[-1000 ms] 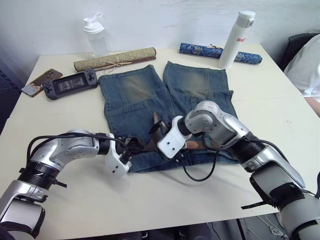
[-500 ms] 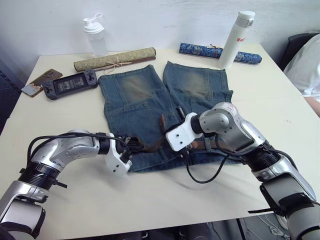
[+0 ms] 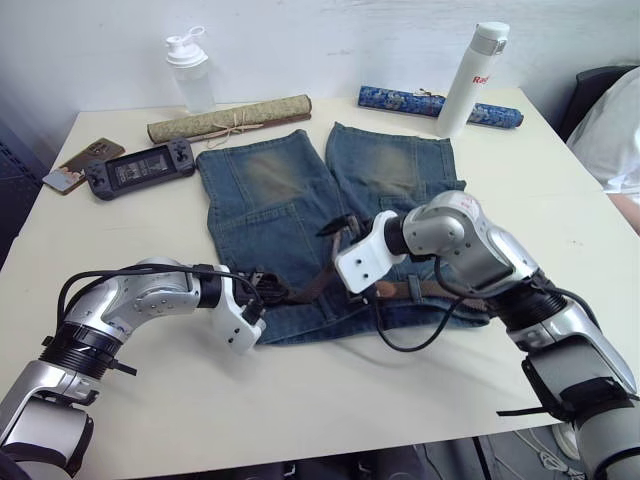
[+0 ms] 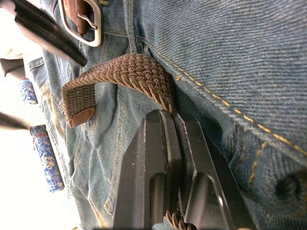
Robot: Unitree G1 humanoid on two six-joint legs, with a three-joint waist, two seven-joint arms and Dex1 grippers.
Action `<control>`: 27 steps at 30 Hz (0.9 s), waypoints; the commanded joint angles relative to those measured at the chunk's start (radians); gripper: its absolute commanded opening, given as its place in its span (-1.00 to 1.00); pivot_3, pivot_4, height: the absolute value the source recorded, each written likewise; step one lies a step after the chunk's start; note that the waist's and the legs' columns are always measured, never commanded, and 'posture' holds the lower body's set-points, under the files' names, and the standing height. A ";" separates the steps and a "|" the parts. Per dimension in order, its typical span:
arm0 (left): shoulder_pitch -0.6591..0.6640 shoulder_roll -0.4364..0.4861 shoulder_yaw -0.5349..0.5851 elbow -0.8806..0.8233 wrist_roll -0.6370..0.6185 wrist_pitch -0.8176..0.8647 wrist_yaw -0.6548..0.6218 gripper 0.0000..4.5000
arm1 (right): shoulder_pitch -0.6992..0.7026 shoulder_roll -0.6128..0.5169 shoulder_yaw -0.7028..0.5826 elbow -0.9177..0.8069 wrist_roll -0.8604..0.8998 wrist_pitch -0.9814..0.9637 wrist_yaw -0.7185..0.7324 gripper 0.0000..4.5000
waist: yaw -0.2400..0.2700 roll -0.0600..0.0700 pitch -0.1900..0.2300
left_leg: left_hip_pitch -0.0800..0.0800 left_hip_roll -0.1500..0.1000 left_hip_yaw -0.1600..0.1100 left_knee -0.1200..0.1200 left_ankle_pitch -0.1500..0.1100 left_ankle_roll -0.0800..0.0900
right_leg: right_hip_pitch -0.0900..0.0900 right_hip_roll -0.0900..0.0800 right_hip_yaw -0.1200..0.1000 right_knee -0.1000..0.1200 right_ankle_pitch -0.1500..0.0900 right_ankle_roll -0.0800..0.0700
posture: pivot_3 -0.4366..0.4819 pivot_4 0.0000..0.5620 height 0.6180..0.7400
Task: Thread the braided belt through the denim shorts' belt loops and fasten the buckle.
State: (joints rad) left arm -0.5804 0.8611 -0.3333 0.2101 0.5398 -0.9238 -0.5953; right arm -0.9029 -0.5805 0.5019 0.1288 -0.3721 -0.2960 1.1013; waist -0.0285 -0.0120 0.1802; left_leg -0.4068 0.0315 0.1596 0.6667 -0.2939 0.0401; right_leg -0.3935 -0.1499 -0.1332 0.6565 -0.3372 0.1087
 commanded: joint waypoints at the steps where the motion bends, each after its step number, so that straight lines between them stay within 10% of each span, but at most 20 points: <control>1: -0.015 -0.009 0.000 0.003 -0.011 0.000 -0.002 -1.00 | -0.143 0.018 0.012 0.133 -0.047 -0.145 -0.039 0.62 | -0.001 0.000 0.000 | 0.000 0.000 0.000 0.000 0.000 0.000 | 0.000 0.000 0.000 0.000 0.000 0.000 | -0.05 -0.47 0.63; 11: -0.005 -0.014 0.006 -0.009 -0.015 0.013 -0.004 -1.00 | -0.196 0.050 0.092 0.333 -0.108 -0.293 -0.045 0.34 | 0.000 0.000 0.000 | 0.000 0.000 0.000 0.000 0.000 0.000 | 0.000 0.000 0.000 0.000 0.000 0.000 | -0.05 -0.47 0.63; 18: 0.002 -0.013 0.007 -0.017 -0.019 0.021 -0.008 -1.00 | -0.204 0.063 0.079 0.384 -0.114 -0.298 -0.056 -0.96 | 0.000 0.000 0.000 | 0.000 0.000 0.000 0.000 0.000 0.000 | 0.000 0.000 0.000 0.001 0.000 0.000 | -0.05 -0.47 0.63; 27: 0.049 -0.029 0.067 -0.046 -0.029 0.124 0.030 -1.00 | -0.110 0.002 -0.033 0.193 -0.067 -0.175 -0.076 -0.99 | 0.000 0.000 0.000 | 0.000 0.000 0.000 0.000 0.000 0.000 | 0.000 0.000 0.000 0.001 0.000 0.000 | -0.05 -0.47 0.63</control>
State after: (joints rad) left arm -0.5742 0.8420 -0.3302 0.2070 0.5279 -0.8834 -0.6009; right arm -1.0806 -0.5311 0.5761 0.5084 -0.4854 -0.5618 1.0466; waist -0.0284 -0.0120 0.1802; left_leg -0.4068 0.0316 0.1595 0.6669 -0.2939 0.0401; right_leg -0.3937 -0.1499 -0.1330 0.6575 -0.3372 0.1087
